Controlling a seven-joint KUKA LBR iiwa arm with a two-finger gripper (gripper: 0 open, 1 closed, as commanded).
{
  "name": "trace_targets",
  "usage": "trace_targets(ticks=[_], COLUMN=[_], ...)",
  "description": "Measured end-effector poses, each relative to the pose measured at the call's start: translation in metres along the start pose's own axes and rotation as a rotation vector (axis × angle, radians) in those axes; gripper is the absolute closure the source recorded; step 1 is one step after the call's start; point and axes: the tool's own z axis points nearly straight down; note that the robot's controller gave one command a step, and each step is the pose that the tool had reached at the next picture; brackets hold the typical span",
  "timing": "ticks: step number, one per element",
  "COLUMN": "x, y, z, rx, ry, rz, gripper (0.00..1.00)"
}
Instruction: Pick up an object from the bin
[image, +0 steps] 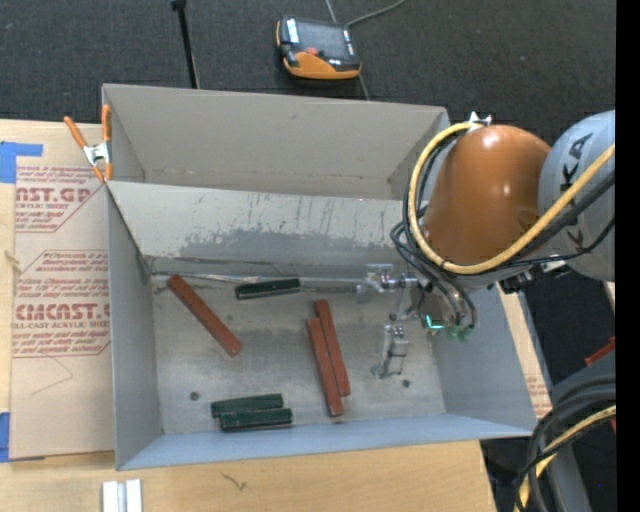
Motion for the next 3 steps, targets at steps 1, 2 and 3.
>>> trace_targets(ticks=[1, 2, 3], x=[-0.002, -0.011, -0.021], y=[0.0, 0.01, 0.03], z=[-0.004, 0.053, 0.066], rx=[0.0, 0.001, 0.002], ry=[-0.008, -0.011, -0.008], rz=[0.0, -0.146, -0.543], gripper=[0.0, 0.0, 0.0])
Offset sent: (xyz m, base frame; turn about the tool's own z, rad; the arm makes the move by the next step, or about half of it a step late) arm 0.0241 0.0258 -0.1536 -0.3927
